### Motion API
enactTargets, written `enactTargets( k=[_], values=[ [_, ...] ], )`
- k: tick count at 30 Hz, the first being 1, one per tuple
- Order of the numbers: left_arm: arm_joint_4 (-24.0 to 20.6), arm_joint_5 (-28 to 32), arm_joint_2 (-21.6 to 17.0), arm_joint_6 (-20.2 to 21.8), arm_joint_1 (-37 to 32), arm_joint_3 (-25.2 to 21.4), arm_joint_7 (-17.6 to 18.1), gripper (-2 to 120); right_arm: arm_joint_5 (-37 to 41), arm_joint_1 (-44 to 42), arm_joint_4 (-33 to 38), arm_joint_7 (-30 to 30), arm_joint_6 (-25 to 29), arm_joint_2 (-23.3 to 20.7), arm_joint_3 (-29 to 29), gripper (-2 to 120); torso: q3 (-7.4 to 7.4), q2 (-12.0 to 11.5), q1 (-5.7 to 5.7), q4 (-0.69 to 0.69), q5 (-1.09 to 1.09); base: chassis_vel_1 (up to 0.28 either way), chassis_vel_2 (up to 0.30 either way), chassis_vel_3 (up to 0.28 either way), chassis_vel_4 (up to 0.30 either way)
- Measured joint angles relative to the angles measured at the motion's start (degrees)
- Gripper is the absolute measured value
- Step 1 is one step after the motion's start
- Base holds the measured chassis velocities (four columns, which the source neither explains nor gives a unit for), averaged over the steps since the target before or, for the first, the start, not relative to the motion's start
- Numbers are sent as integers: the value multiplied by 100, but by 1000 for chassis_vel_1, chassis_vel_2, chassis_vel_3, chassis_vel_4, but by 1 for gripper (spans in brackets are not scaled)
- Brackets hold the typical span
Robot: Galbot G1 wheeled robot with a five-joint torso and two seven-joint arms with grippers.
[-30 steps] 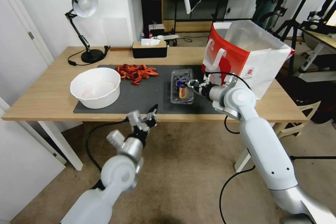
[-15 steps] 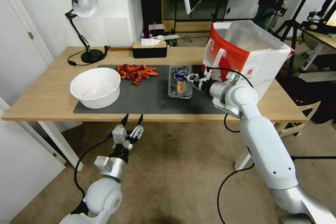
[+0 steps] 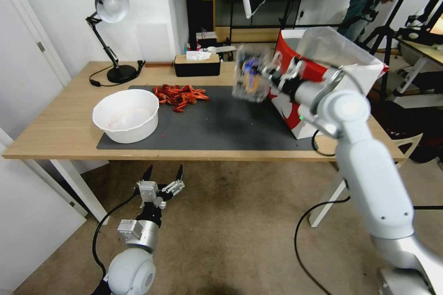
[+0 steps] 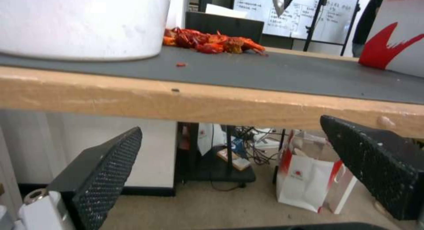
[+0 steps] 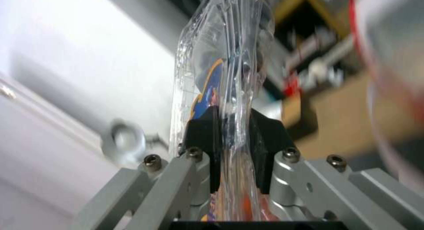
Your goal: Close the takeout container lid, then place the container into the takeout bag.
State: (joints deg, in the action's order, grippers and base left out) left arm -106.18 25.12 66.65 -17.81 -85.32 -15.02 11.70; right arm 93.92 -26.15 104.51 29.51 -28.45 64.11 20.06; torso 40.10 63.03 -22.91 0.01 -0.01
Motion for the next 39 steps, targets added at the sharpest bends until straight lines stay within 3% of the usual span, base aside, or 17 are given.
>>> enactTargets(
  k=[4,10,16,19,23,29,39],
  values=[
    [28,3,39,-17,-31,0,-7,100,-185,271,-67,-108,170,-168,82,13,0,0,-1,-1,2,0,0,0,0],
    [78,39,54,-61,-48,-2,-39,100,-1229,734,-578,-509,525,-628,185,12,1,0,-1,0,2,0,0,0,0],
    [38,108,6,-61,-42,-10,-77,100,-2040,661,-782,-836,634,-883,206,12,1,0,-1,0,2,0,0,0,0],
    [20,134,-14,-59,-34,-2,-96,100,-3045,404,-920,-1267,747,-1071,207,12,1,0,-1,-2,2,0,0,0,0],
    [41,163,-49,-40,47,74,-100,100,-3541,94,-931,-1425,791,-1223,263,12,0,0,-1,-1,0,0,0,0,0],
    [52,213,-77,-16,112,114,-96,100,-3624,-198,-907,-1395,735,-1261,321,12,0,0,-1,0,1,0,0,0,0],
    [-38,241,-126,96,149,97,-84,100,-2657,-543,-702,-628,463,-1094,392,49,0,0,0,-1,0,0,0,0,0]
  ],
)
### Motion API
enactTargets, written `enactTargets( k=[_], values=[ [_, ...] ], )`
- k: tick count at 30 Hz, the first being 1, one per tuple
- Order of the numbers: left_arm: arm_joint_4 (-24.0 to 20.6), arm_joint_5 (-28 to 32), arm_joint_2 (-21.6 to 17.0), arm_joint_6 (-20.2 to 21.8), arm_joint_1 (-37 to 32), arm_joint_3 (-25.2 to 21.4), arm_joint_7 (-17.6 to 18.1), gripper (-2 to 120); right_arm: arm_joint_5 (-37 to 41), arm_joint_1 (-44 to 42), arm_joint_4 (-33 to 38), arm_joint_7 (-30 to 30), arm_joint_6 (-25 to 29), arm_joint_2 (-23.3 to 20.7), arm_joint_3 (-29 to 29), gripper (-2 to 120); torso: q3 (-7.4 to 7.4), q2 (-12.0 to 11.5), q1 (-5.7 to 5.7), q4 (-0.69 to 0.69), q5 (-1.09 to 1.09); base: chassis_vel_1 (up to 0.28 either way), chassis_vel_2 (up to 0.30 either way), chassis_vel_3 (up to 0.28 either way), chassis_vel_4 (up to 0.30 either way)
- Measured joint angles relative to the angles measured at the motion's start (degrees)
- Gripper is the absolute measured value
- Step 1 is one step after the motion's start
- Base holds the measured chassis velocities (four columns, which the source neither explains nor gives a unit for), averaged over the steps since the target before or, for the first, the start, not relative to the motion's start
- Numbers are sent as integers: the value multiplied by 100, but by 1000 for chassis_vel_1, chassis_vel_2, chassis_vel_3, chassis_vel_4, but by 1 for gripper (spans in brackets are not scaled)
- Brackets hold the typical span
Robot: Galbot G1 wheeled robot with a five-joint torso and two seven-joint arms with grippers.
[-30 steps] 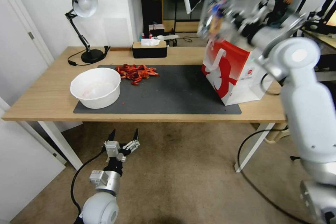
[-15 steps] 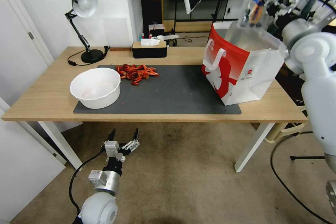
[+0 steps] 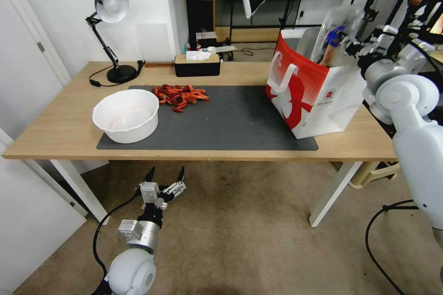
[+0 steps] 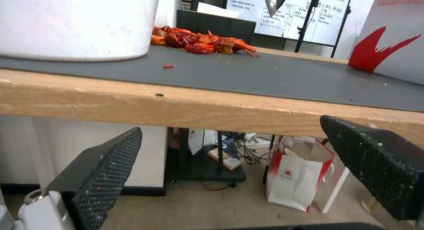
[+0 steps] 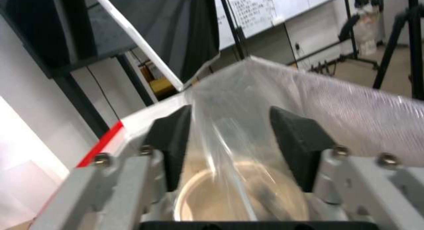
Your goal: Close the takeout container lid, then place the container into the takeout bag.
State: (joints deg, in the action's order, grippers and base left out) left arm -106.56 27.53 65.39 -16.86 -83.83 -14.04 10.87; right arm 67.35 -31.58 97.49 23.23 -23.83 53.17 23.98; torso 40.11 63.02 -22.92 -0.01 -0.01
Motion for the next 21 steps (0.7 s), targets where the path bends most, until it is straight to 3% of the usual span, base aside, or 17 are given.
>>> enactTargets(
  k=[13,21],
  values=[
    [-122,9,-29,127,49,32,15,100,250,-171,324,-14,155,-22,-6,95,0,0,0,1,0,0,0,0,0],
    [-241,49,-1,289,68,85,91,100,-246,-261,859,-661,438,-315,-82,100,0,0,0,1,0,0,0,0,0]
  ],
)
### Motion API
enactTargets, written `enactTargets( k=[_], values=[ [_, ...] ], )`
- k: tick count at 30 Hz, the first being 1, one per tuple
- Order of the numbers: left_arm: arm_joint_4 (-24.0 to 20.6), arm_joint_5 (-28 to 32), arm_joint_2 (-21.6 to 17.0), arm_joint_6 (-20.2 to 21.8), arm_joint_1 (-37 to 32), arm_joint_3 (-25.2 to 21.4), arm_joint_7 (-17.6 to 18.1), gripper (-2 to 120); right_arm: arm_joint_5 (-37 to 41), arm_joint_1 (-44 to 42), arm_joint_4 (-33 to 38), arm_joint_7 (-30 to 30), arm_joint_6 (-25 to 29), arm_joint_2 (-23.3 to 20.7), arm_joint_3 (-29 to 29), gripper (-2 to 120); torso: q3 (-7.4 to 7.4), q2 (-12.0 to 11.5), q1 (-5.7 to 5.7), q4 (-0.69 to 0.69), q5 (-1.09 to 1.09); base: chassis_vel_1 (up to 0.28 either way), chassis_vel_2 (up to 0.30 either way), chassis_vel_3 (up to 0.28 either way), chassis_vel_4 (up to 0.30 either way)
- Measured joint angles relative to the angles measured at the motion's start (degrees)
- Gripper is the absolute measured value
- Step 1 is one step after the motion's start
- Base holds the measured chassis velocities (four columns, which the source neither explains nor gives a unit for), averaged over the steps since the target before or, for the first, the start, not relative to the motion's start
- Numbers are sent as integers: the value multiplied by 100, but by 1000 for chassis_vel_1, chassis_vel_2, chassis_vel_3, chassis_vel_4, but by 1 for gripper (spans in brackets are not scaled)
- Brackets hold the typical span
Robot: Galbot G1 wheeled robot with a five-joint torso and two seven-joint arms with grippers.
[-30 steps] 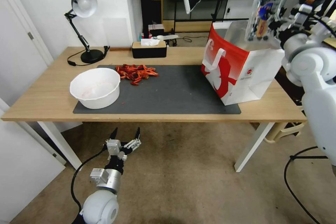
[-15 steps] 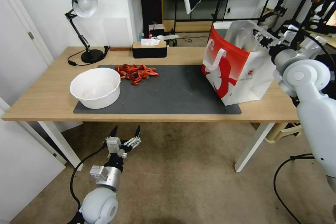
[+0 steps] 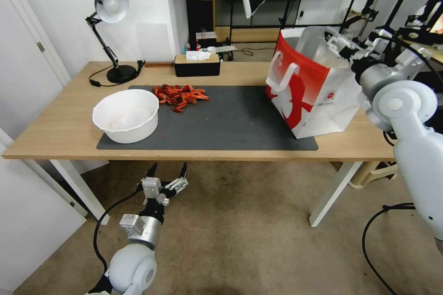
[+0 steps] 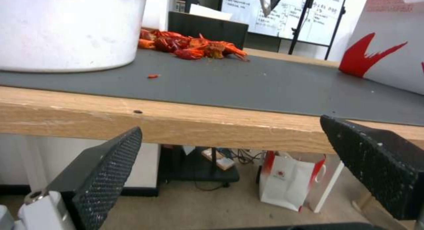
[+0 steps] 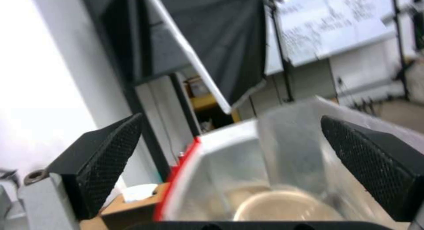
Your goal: Close the takeout container lid, then place the container into the takeout bag.
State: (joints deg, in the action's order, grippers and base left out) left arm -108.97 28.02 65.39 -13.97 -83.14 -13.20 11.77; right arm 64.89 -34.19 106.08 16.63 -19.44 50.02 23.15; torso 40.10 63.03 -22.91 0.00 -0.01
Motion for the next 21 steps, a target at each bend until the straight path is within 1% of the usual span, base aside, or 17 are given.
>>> enactTargets(
  k=[1,4,6,8,11,13,14,17,18,21],
  values=[
    [0,0,0,0,0,0,0,100,0,0,0,0,0,0,0,100,0,0,0,0,0,0,0,0,0],
    [-27,16,9,21,-5,2,29,100,-263,-162,268,-405,95,-156,-4,100,0,0,0,0,0,0,0,0,0],
    [-37,25,10,29,-8,2,34,100,-325,-220,336,-503,121,-193,0,100,0,0,0,0,1,0,0,0,0],
    [-45,39,11,28,-15,-9,17,100,-541,-462,583,-727,207,-287,46,100,0,0,0,0,0,0,0,0,0],
    [-58,70,12,22,-31,-40,-44,100,-707,-712,796,-816,246,-334,112,100,0,0,0,0,1,0,0,0,0],
    [-150,212,8,142,-75,-94,-157,100,-901,-1153,1083,-899,295,-375,218,100,0,0,0,0,1,0,0,0,0],
    [-150,212,8,142,-75,-94,-157,100,-901,-1153,1083,-899,295,-375,218,100,0,0,0,0,1,0,0,0,0],
    [-176,323,16,162,-77,-147,-321,100,-1216,-1949,1427,-1035,397,-357,428,100,0,0,0,0,1,0,0,0,0],
    [-176,323,16,162,-77,-147,-321,100,-1216,-1949,1427,-1035,397,-357,428,100,0,0,0,0,1,0,0,0,0],
    [-172,373,0,159,-12,-134,-346,100,-1648,-2739,1683,-1166,541,-165,727,100,0,0,0,-1,0,0,0,0,0]
  ],
)
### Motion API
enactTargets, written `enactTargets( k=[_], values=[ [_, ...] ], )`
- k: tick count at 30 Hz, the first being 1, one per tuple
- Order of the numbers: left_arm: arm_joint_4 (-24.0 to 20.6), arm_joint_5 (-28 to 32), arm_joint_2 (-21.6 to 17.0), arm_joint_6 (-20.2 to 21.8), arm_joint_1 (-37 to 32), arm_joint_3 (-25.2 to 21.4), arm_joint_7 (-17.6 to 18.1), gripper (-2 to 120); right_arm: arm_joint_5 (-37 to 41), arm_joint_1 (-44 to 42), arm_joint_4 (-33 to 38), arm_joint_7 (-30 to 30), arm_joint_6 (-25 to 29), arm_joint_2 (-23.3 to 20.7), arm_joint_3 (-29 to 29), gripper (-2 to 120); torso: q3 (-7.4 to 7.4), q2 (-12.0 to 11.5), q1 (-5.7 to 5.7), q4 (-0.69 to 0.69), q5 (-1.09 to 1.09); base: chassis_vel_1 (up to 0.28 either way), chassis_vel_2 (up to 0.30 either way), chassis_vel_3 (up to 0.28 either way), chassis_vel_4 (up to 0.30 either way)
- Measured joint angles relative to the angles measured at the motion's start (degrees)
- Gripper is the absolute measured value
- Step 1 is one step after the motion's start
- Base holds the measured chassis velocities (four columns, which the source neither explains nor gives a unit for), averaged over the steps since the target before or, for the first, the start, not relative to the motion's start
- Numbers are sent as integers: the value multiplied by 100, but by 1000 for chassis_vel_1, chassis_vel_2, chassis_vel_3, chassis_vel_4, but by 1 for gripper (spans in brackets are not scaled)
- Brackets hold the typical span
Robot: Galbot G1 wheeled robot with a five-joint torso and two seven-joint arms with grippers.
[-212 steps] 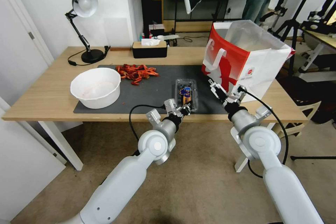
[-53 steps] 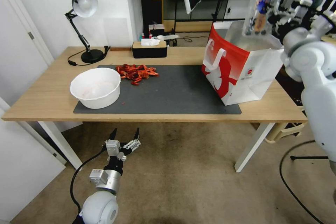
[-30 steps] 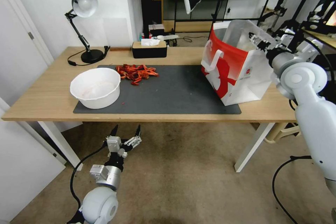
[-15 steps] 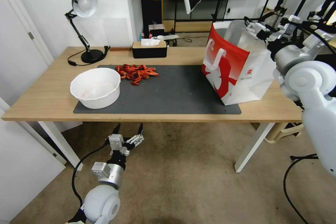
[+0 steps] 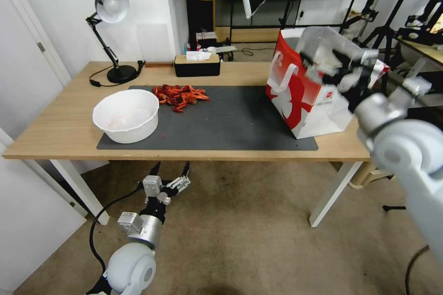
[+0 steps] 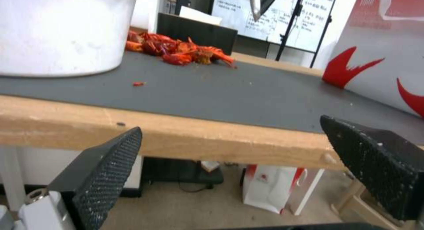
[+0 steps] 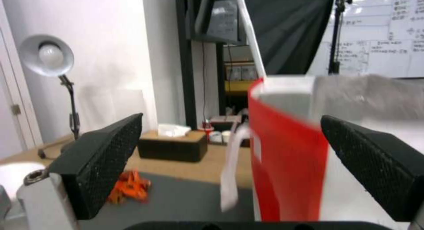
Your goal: Close the takeout container lid, then place the container into the takeout bag.
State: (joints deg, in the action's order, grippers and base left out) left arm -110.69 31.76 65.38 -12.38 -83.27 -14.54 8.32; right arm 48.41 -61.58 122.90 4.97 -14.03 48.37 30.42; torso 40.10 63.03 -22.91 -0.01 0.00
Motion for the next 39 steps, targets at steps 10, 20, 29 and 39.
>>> enactTargets(
  k=[10,20,29,39],
  values=[
    [60,48,-61,-98,52,14,-34,100,-1068,-1488,345,-58,331,1005,217,100,0,0,0,1,0,0,0,0,0],
    [91,-51,-154,-173,38,14,27,100,-2331,-2707,327,-236,1096,2083,151,100,-1,0,1,2,0,0,0,0,0],
    [140,-327,-105,-217,-99,42,126,100,-2839,-3116,106,-239,1550,2605,20,100,0,-1,0,1,-1,0,0,0,0],
    [166,-382,-94,-343,-147,71,109,100,-3006,-3184,-317,-300,1920,3026,-45,100,0,0,0,2,0,0,0,0,0]
  ],
)
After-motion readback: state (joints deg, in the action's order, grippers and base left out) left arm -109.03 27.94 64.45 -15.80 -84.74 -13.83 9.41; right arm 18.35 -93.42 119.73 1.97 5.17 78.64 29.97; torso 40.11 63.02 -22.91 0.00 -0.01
